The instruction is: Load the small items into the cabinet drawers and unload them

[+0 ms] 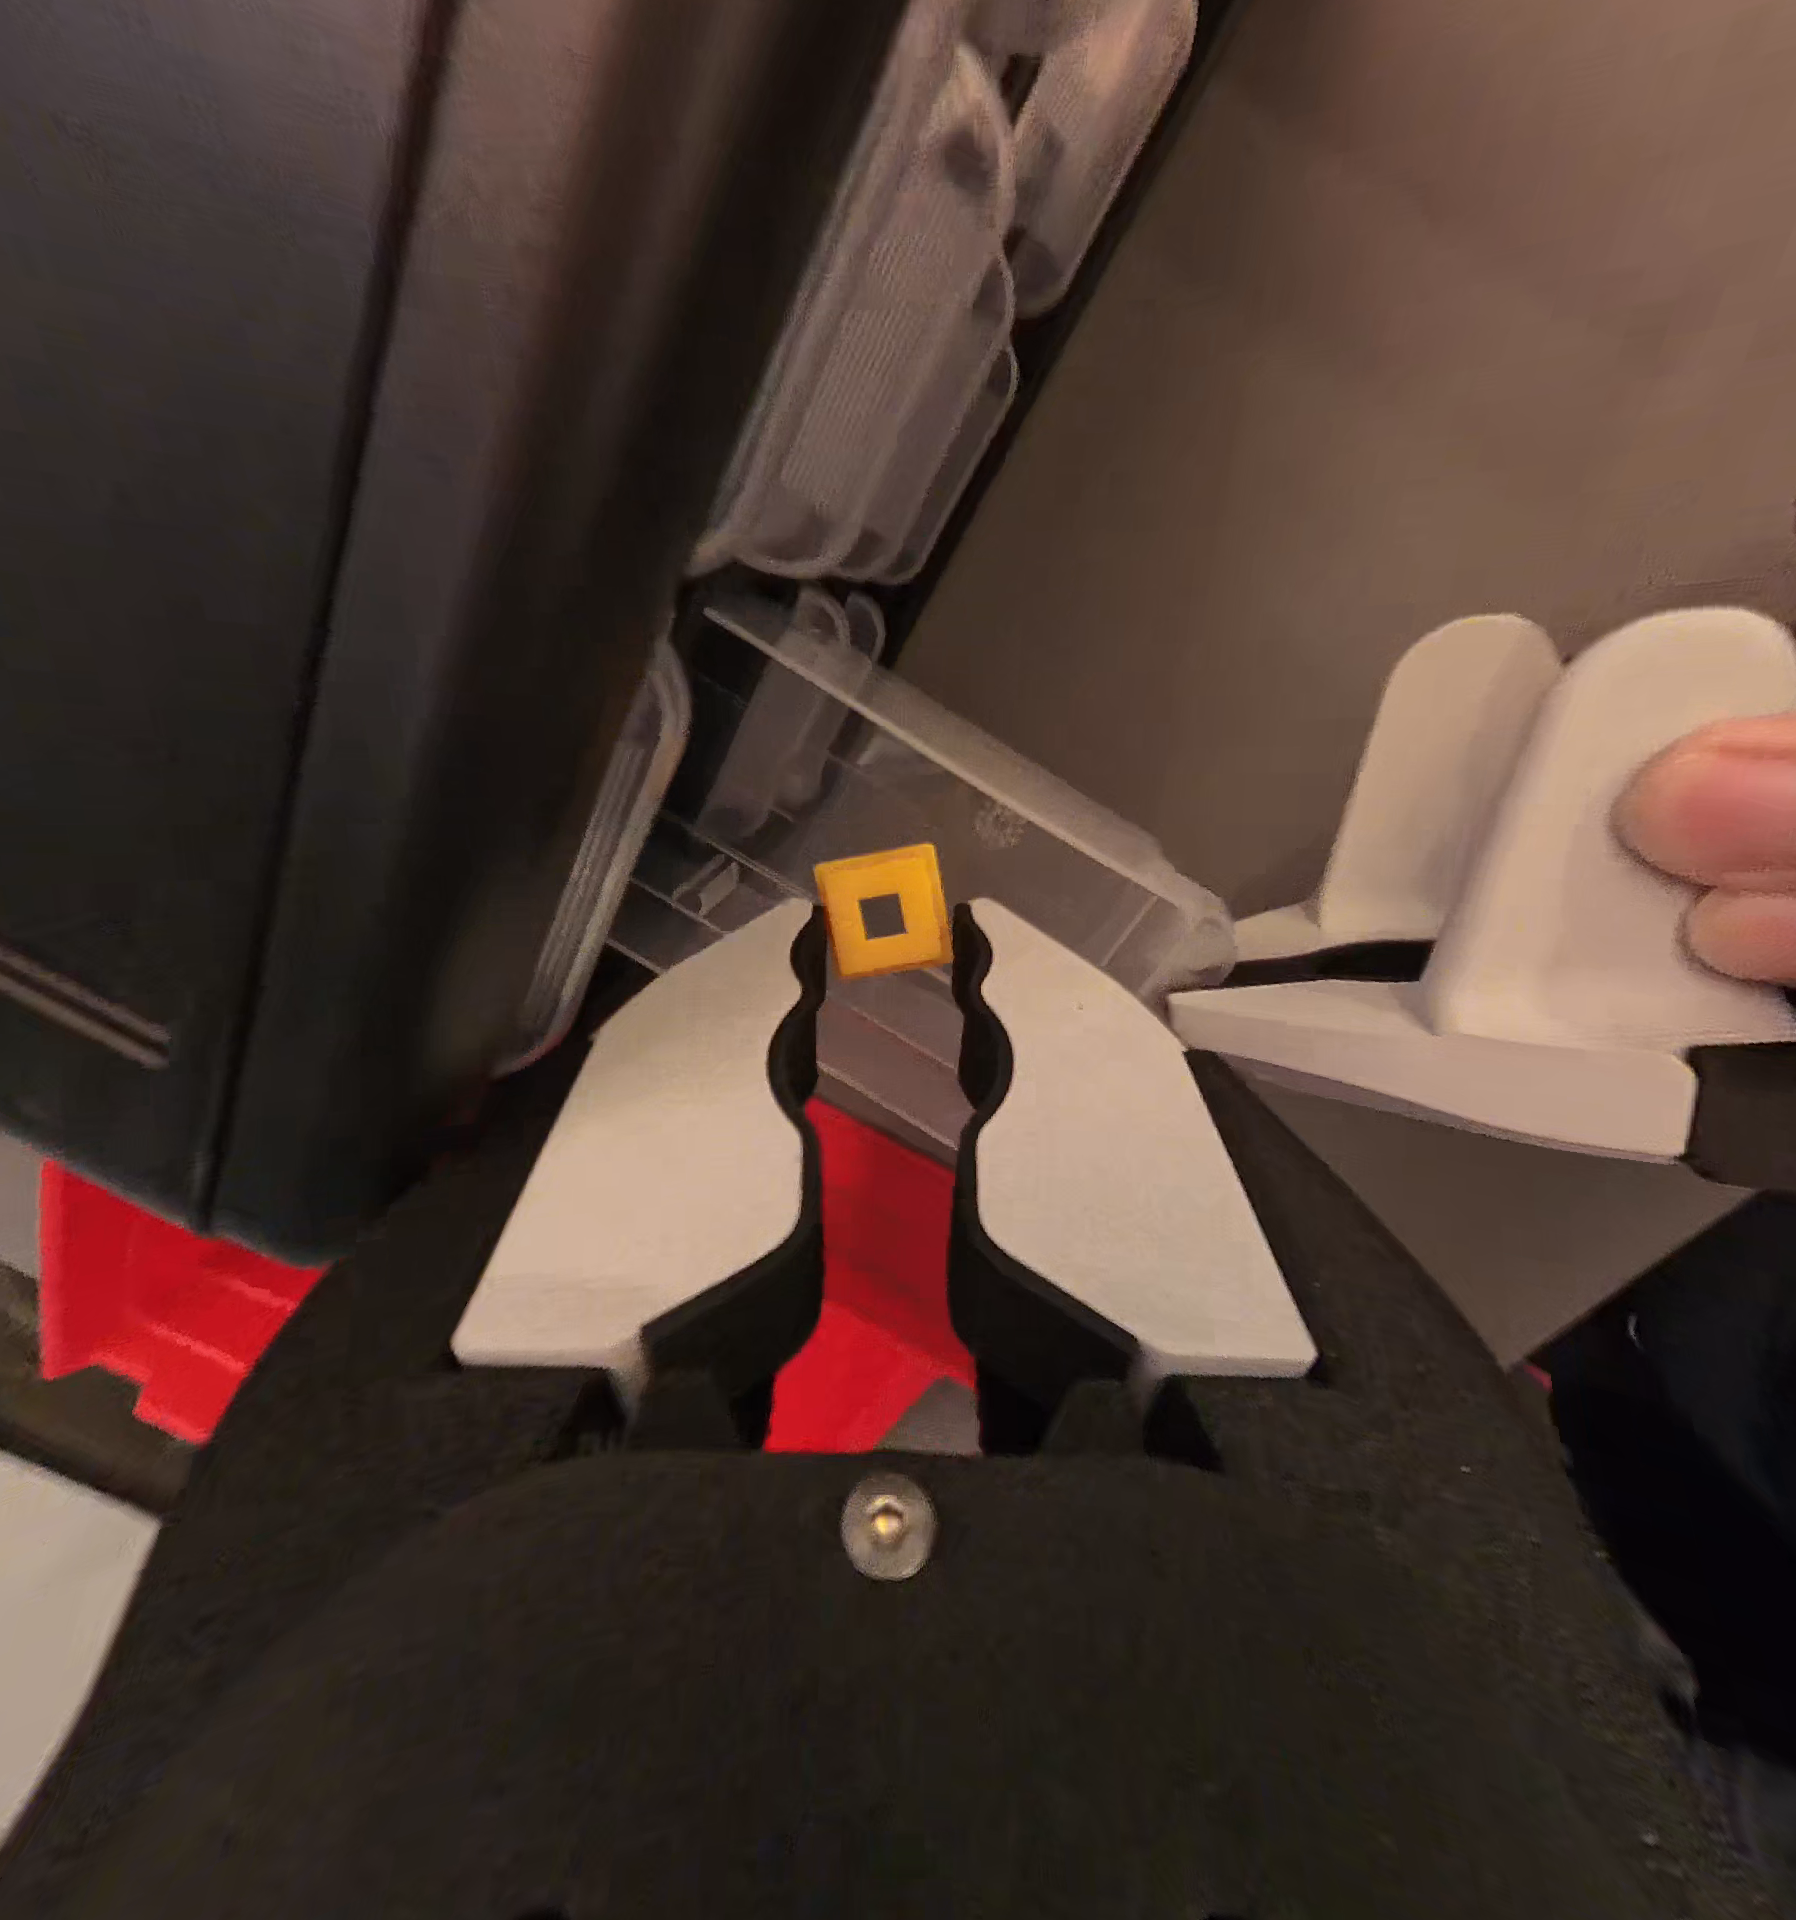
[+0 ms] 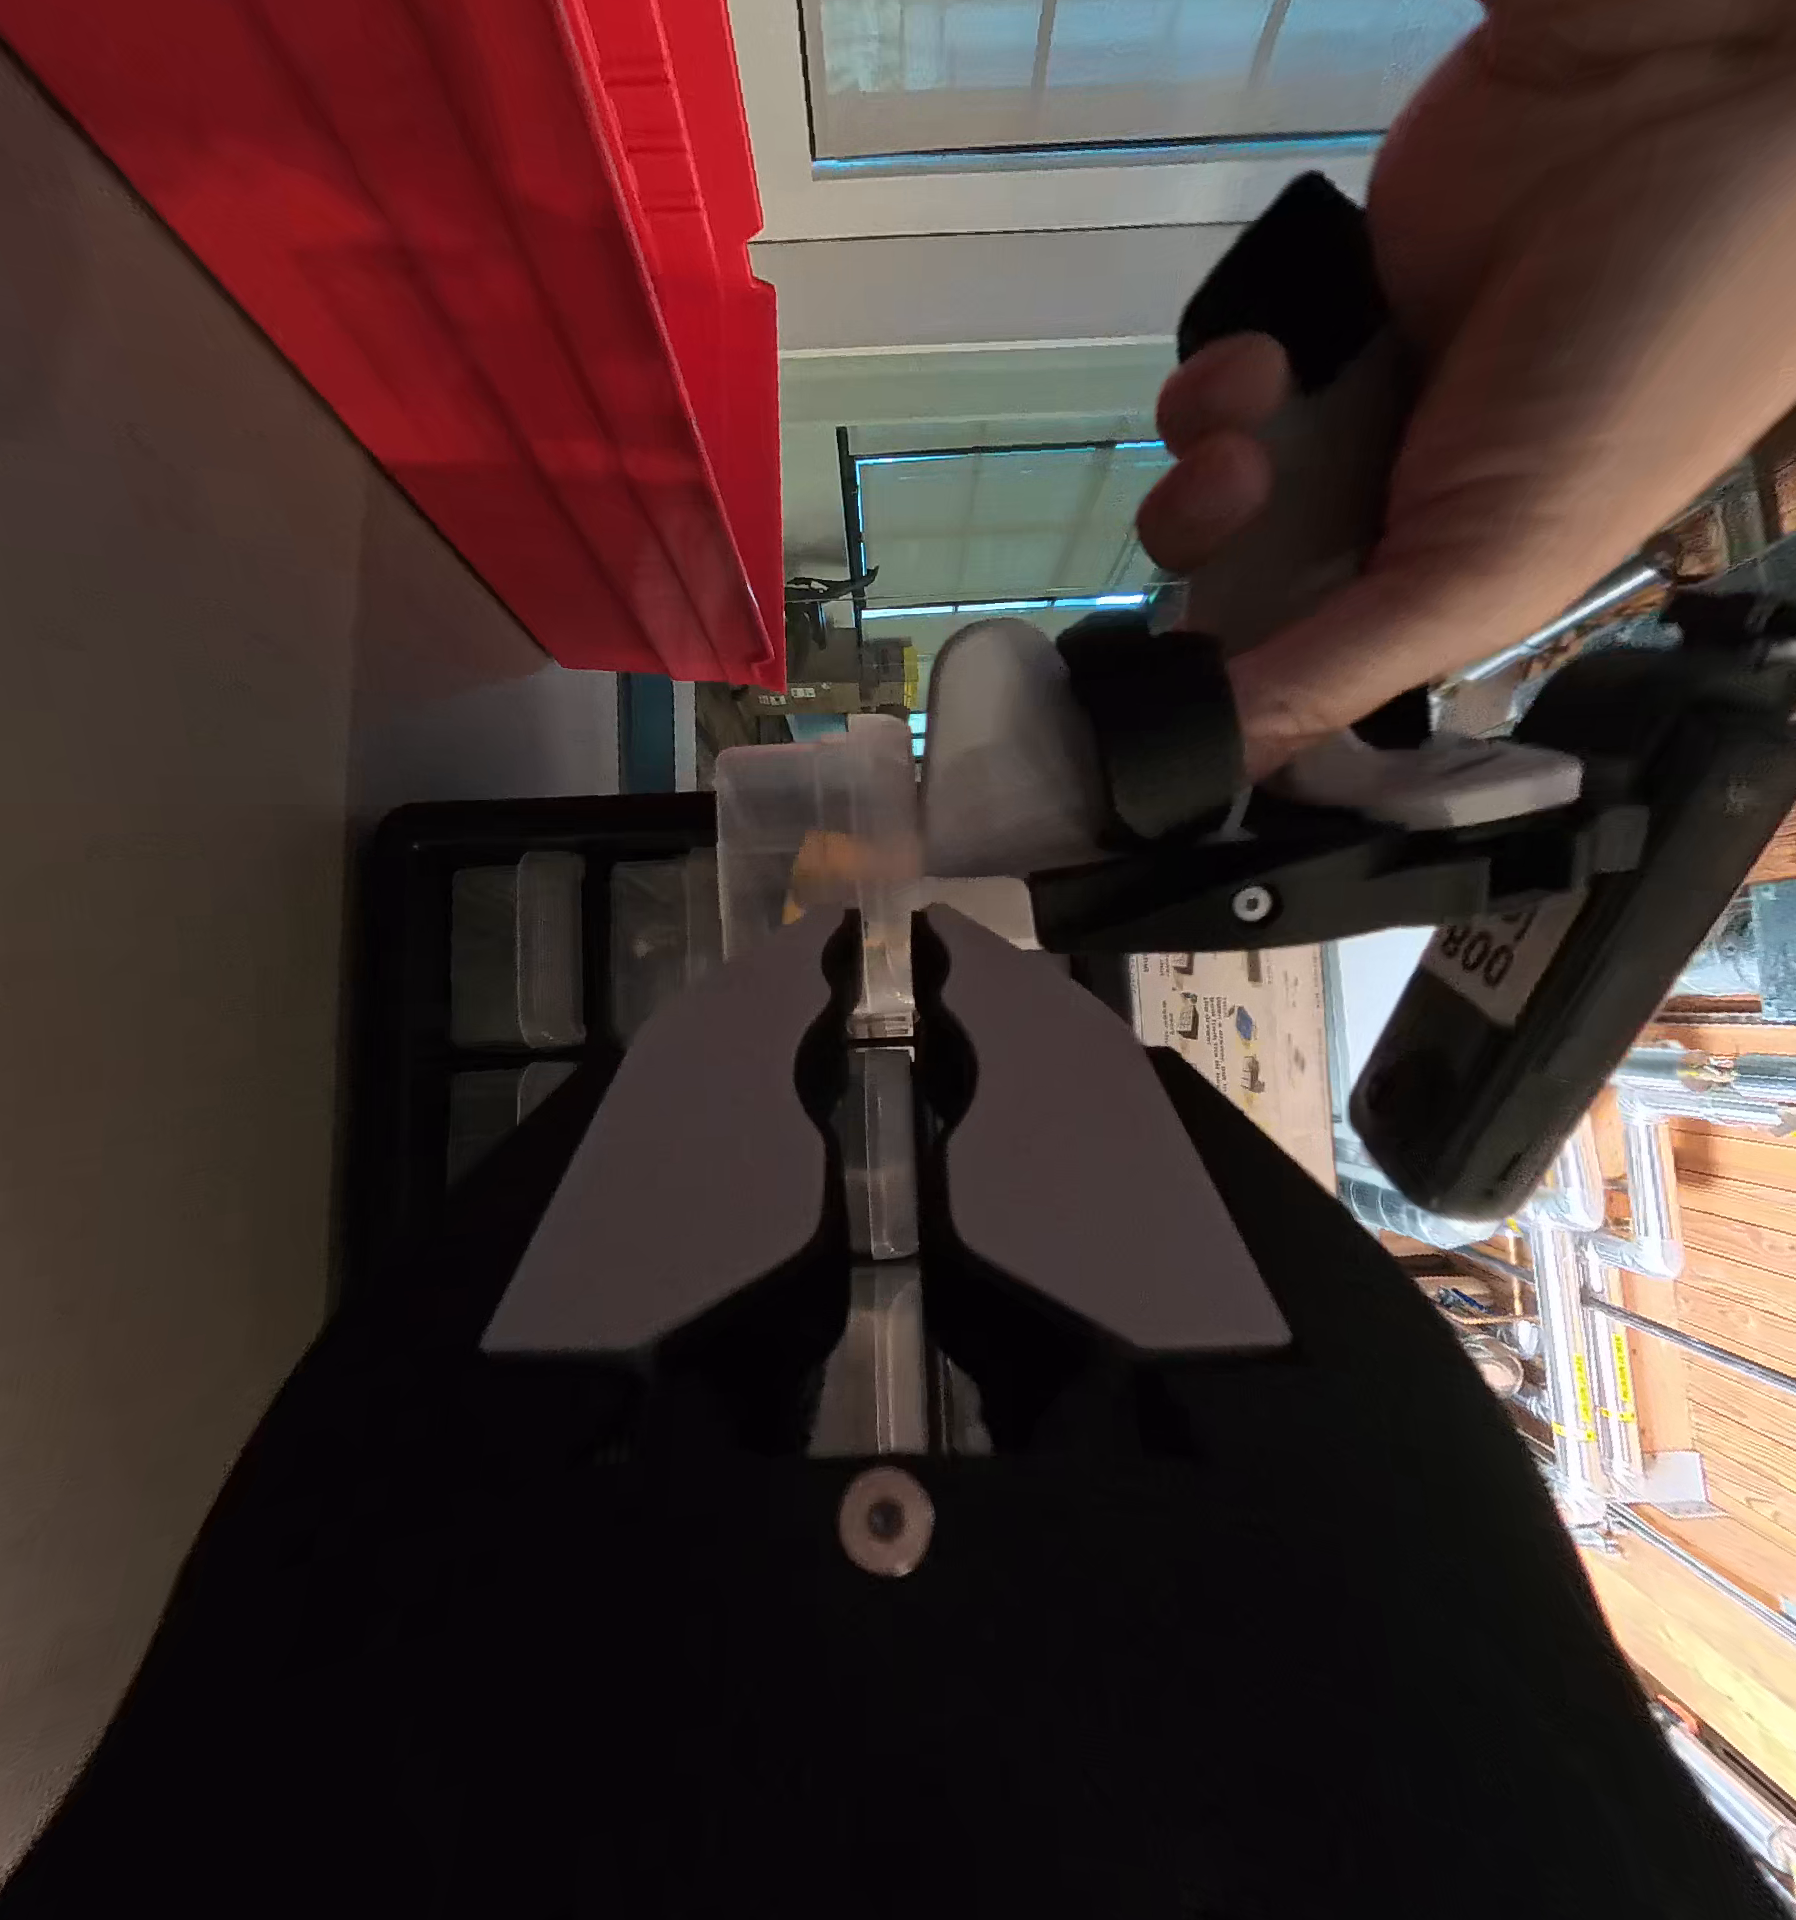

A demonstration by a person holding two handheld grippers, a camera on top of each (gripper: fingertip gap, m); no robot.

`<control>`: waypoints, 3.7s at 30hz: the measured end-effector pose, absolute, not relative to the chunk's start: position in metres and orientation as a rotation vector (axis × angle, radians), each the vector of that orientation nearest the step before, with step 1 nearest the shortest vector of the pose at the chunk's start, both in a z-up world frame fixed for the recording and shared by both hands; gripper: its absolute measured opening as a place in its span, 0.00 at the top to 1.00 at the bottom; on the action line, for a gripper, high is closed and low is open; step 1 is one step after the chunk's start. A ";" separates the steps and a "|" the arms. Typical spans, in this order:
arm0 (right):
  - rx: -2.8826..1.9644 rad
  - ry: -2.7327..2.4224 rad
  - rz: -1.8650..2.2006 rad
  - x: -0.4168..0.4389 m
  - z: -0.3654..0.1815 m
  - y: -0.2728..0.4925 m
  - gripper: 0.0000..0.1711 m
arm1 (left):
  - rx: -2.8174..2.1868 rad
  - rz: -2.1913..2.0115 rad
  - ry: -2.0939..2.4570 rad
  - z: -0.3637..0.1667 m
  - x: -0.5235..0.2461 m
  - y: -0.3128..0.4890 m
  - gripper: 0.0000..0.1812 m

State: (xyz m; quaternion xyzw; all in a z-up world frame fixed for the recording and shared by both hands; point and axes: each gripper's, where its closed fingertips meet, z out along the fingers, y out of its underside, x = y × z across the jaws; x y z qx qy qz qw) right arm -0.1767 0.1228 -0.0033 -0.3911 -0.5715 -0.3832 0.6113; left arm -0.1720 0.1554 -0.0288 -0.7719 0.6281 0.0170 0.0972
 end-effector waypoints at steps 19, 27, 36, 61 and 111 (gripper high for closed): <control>-0.924 -1.322 -0.878 -0.173 -0.004 0.125 0.94 | -2.178 0.008 1.697 -0.007 -0.173 0.155 0.83; -1.009 -1.260 -0.916 -0.154 -0.009 0.166 0.94 | -2.034 -0.070 1.358 0.045 -0.218 0.144 0.85; -1.091 -1.270 -0.930 -0.146 -0.021 0.194 0.77 | -2.062 -0.192 1.414 0.029 -0.211 0.142 0.89; -1.047 -1.331 -1.020 -0.113 -0.053 0.155 0.93 | -2.420 -0.044 1.017 -0.003 -0.325 0.210 0.82; -1.043 -1.403 -0.985 -0.122 -0.053 0.128 0.93 | -2.439 -0.241 1.214 -0.010 -0.279 0.174 0.94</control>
